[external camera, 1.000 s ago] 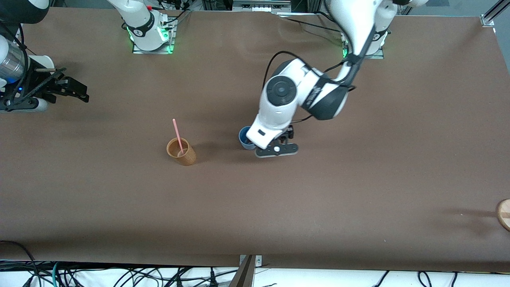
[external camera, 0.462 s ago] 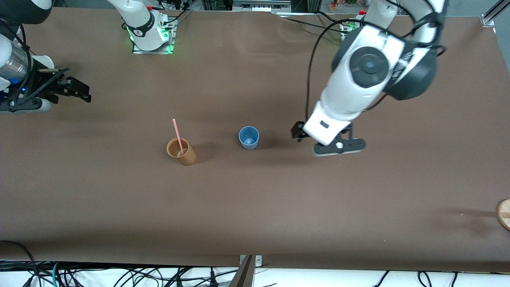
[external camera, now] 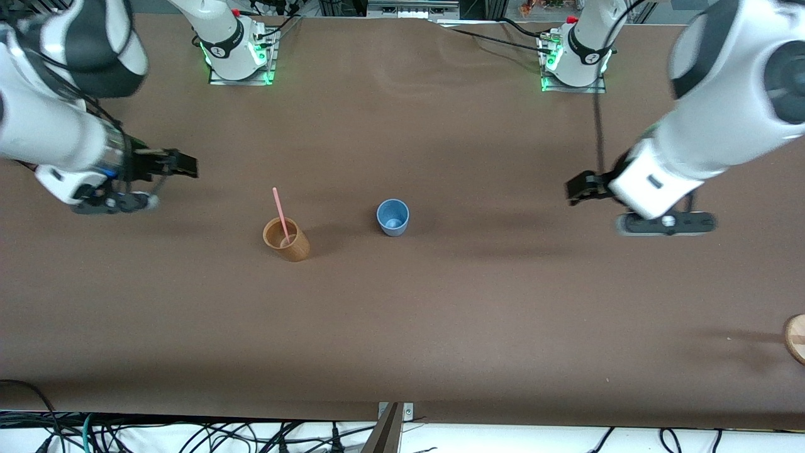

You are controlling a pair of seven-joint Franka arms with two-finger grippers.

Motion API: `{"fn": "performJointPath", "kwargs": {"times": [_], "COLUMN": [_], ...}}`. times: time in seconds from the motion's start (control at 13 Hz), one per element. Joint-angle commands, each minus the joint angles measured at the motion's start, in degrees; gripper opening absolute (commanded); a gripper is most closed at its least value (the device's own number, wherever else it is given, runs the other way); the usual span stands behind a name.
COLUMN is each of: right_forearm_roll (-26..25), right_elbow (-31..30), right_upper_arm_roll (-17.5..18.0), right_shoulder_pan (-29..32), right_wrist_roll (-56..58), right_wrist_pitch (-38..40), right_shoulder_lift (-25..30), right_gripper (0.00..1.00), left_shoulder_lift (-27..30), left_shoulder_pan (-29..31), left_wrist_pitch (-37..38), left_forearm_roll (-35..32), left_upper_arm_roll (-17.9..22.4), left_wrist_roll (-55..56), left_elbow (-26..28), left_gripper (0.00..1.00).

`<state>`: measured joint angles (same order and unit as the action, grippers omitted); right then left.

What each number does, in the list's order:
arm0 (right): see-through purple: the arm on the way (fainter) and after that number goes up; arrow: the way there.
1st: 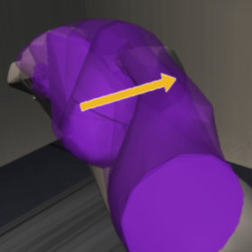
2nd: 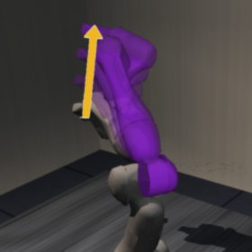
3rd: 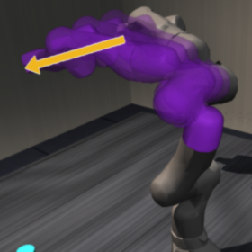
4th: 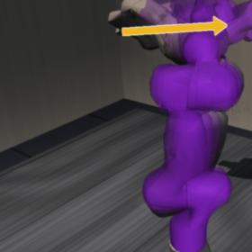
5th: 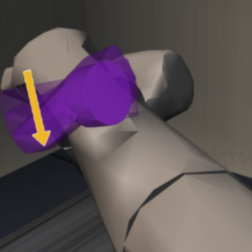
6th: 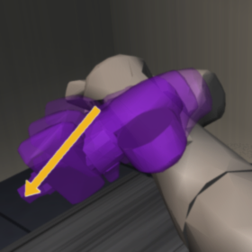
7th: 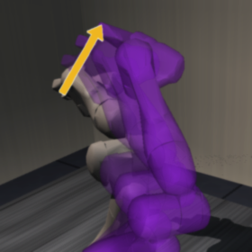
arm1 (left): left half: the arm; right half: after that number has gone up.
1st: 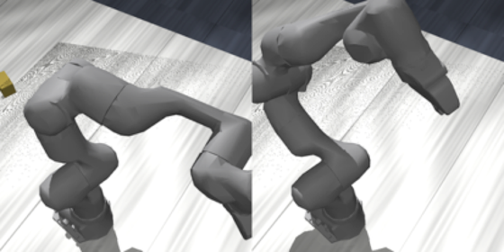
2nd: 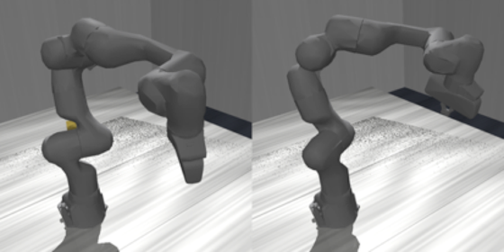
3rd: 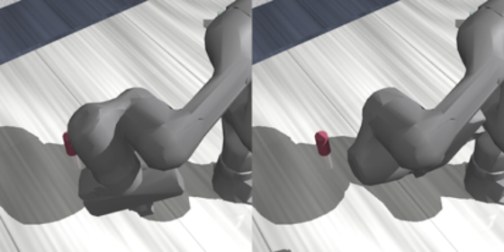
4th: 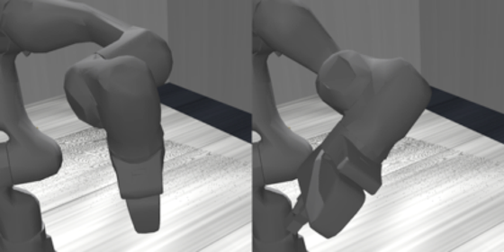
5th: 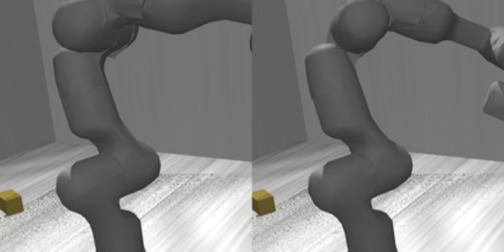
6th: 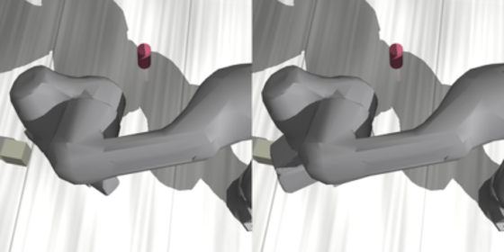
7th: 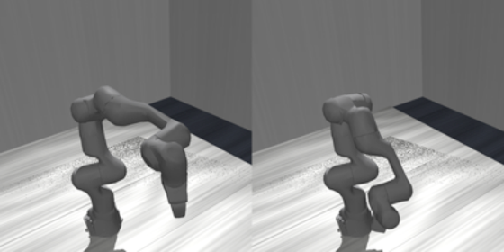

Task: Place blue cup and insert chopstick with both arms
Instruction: 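Set the blue cup down while the right gripper reaches the chopstick, then grasp the pink chopstick with the right gripper while the left gripper withdraws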

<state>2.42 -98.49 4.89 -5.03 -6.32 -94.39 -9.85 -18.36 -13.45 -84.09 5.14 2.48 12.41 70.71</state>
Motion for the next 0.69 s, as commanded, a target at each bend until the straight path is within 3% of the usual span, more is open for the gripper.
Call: {"fn": "performJointPath", "kwargs": {"times": [0.0, 0.08, 0.31, 0.62], "right_forearm_roll": [0.74, 0.74, 1.7, 7.07], "right_elbow": [1.28, 1.28, 1.2, 1.02], "right_upper_arm_roll": [-0.06, -0.06, -0.06, -0.06], "right_shoulder_pan": [-4.36, -5.94, -8.06, -8.24], "right_wrist_roll": [-4.84, -5.45, -6.51, -6.51], "right_wrist_pitch": [-1.66, -2.2, -3.95, -5.62], "right_shoulder_lift": [-3.5, -4.38, -6.93, -11.33], "right_gripper": [1.0, 1.0, 1.0, 0.99], "left_shoulder_lift": [4.73, 6.31, 11.14, 13.17], "left_shoulder_pan": [7.61, 10.52, 13.96, 17.14], "left_wrist_pitch": [1.99, 2.78, 3.49, 2.88], "left_forearm_roll": [0.31, 0.14, -1.27, -1.18], "left_upper_arm_roll": [-4.13, -5.98, -6.35, -6.35], "left_wrist_roll": [-7.04, -7.23, -7.49, -8.8], "left_elbow": [3.64, 4.69, 10.22, 14.09], "left_gripper": [1.0, 1.0, 1.0, 1.0]}}
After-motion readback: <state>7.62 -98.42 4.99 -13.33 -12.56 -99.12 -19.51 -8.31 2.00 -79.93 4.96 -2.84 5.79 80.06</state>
